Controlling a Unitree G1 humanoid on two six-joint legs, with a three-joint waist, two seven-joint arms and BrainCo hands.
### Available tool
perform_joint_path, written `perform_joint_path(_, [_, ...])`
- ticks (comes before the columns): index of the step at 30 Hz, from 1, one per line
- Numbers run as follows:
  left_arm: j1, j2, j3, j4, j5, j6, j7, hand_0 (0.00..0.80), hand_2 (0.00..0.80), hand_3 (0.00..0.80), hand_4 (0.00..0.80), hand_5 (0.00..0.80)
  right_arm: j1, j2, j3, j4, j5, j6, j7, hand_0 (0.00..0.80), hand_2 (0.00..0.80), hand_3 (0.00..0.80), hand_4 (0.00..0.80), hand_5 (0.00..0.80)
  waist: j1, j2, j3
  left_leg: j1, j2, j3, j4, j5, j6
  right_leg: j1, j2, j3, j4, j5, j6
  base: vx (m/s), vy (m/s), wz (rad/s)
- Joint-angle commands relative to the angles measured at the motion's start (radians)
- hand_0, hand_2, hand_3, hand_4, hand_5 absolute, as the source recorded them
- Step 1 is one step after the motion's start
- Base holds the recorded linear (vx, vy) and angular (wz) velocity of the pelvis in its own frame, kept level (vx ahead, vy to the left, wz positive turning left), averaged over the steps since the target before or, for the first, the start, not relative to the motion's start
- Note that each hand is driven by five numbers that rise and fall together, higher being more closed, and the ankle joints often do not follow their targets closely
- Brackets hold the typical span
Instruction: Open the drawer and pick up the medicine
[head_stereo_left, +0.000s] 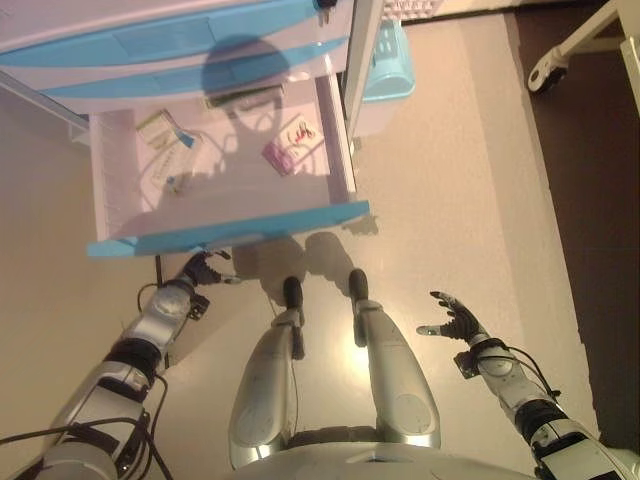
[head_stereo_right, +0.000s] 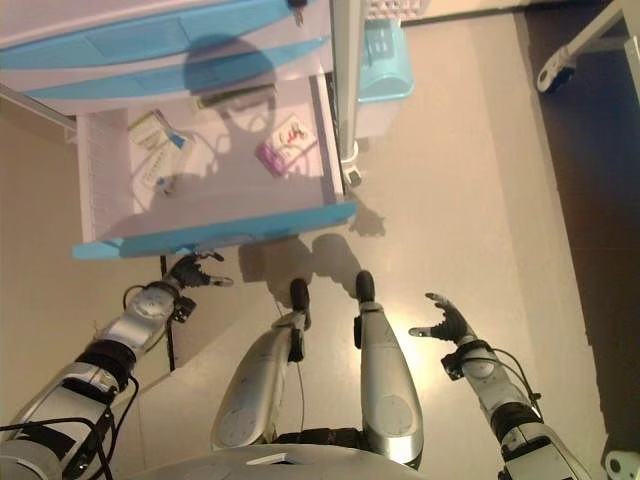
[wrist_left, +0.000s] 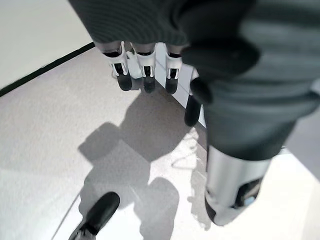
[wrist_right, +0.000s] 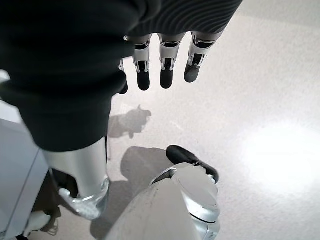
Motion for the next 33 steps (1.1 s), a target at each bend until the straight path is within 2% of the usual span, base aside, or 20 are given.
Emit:
perform_joint_path(1, [-0.094, 0.095, 0.008, -0.056, -0.036, 0.027, -0.034, 0.000, 0.000, 0.000, 0.000, 0.000, 0.060, -0.039, 0.026, -0.054, 0.025, -0.014, -0.011, 0.000, 0.000, 0.000, 0.000, 0.000, -0.038, -0.002, -0.051, -0.057, -0.033, 0.020, 0.173, -0.161, 0.058, -0.036, 0.008, -0.011, 0.094, -0.052, -0.009, -0.023, 0.078, -0.03])
perform_joint_path(3, [-0.190, 0.132, 0.000, -0.034, -0.069, 0.079, -0.084, 0.000, 0.000, 0.000, 0.000, 0.000, 0.061, -0.046, 0.030, -0.052, 0.024, -0.019, -0.014, 0.000, 0.000, 0.000, 0.000, 0.000, -0.053, -0.001, -0.049, -0.087, -0.032, 0.029, 0.214, -0.180, 0.064, -0.066, 0.011, -0.005, 0.123, -0.059, -0.013, -0.013, 0.070, -0.03])
perform_joint_path(7, [-0.372, 0.200, -0.031, 0.063, -0.119, 0.131, -0.108, 0.000, 0.000, 0.000, 0.000, 0.000, 0.064, -0.056, 0.048, -0.043, 0.022, -0.030, -0.015, 0.000, 0.000, 0.000, 0.000, 0.000, -0.083, -0.006, -0.041, -0.122, -0.031, 0.043, 0.270, -0.211, 0.074, -0.105, 0.020, 0.013, 0.157, -0.063, -0.016, 0.002, 0.054, -0.06])
perform_joint_path(13, [-0.608, 0.278, -0.070, 0.225, -0.231, 0.175, -0.162, 0.000, 0.000, 0.000, 0.000, 0.000, 0.073, -0.064, 0.073, -0.017, 0.019, -0.060, -0.028, 0.000, 0.000, 0.000, 0.000, 0.000, -0.121, -0.014, -0.032, -0.134, -0.024, 0.069, 0.296, -0.237, 0.084, -0.128, 0.033, 0.044, 0.155, -0.053, -0.011, 0.020, 0.047, -0.09])
perform_joint_path(14, [-0.635, 0.282, -0.073, 0.250, -0.237, 0.176, -0.155, 0.000, 0.000, 0.000, 0.000, 0.000, 0.074, -0.063, 0.076, -0.011, 0.018, -0.064, -0.032, 0.000, 0.000, 0.000, 0.000, 0.000, -0.124, -0.009, -0.029, -0.124, -0.023, 0.064, 0.308, -0.272, 0.081, -0.121, 0.038, 0.049, 0.167, -0.081, -0.005, 0.097, 0.068, -0.11])
perform_joint_path(16, [-0.677, 0.297, -0.072, 0.287, -0.263, 0.176, -0.108, 0.000, 0.000, 0.000, 0.000, 0.000, 0.074, -0.064, 0.080, -0.010, 0.018, -0.068, -0.037, 0.000, 0.000, 0.000, 0.000, 0.000, -0.131, -0.011, -0.028, -0.124, -0.021, 0.070, 0.311, -0.276, 0.081, -0.124, 0.042, 0.056, 0.162, -0.077, -0.004, 0.057, 0.044, -0.08])
perform_joint_path(20, [-0.806, 0.327, -0.067, 0.432, -0.324, 0.103, 0.065, 0.000, 0.000, 0.000, 0.000, 0.000, 0.073, -0.058, 0.111, -0.019, 0.020, -0.082, -0.057, 0.000, 0.000, 0.000, 0.000, 0.000, -0.149, -0.021, -0.032, -0.125, -0.019, 0.078, 0.312, -0.286, 0.084, -0.131, 0.053, 0.074, 0.152, -0.074, -0.004, 0.019, 0.017, -0.08])
perform_joint_path(22, [-0.833, 0.322, -0.050, 0.459, -0.351, 0.077, 0.136, 0.000, 0.000, 0.000, 0.000, 0.000, 0.072, -0.047, 0.127, -0.025, 0.023, -0.091, -0.074, 0.000, 0.000, 0.000, 0.000, 0.000, -0.152, -0.028, -0.033, -0.126, -0.019, 0.079, 0.311, -0.291, 0.086, -0.136, 0.059, 0.079, 0.152, -0.074, -0.004, 0.013, 0.003, -0.14])
perform_joint_path(25, [-0.843, 0.298, -0.023, 0.478, -0.392, 0.062, 0.179, 0.000, 0.000, 0.000, 0.000, 0.000, 0.064, -0.030, 0.146, -0.029, 0.029, -0.094, -0.086, 0.000, 0.000, 0.000, 0.000, 0.000, -0.153, -0.035, -0.036, -0.127, -0.021, 0.077, 0.304, -0.293, 0.087, -0.140, 0.068, 0.085, 0.144, -0.071, -0.002, 0.004, 0.001, -0.03])
perform_joint_path(28, [-0.825, 0.277, -0.011, 0.464, -0.368, 0.060, 0.172, 0.000, 0.000, 0.000, 0.000, 0.000, 0.058, -0.012, 0.157, -0.037, 0.020, -0.093, -0.093, 0.000, 0.000, 0.000, 0.000, 0.000, -0.148, -0.039, -0.035, -0.119, -0.022, 0.074, 0.285, -0.291, 0.089, -0.136, 0.075, 0.088, 0.130, -0.066, 0.002, -0.013, -0.017, 0.01])
perform_joint_path(32, [-0.757, 0.254, -0.015, 0.413, -0.366, 0.060, 0.086, 0.000, 0.000, 0.000, 0.000, 0.000, 0.048, -0.006, 0.156, -0.070, 0.016, -0.086, -0.097, 0.000, 0.000, 0.000, 0.000, 0.000, -0.138, -0.039, -0.031, -0.092, -0.024, 0.071, 0.236, -0.274, 0.089, -0.118, 0.080, 0.088, 0.105, -0.059, 0.008, -0.067, -0.054, 0.03])
perform_joint_path(33, [-0.738, 0.250, -0.009, 0.400, -0.368, 0.058, 0.068, 0.000, 0.000, 0.000, 0.000, 0.000, 0.046, -0.006, 0.154, -0.075, 0.016, -0.084, -0.095, 0.000, 0.000, 0.000, 0.000, 0.000, -0.137, -0.044, -0.030, -0.098, -0.025, 0.082, 0.224, -0.240, 0.091, -0.122, 0.074, 0.086, 0.090, -0.028, 0.005, -0.137, -0.063, -0.02])
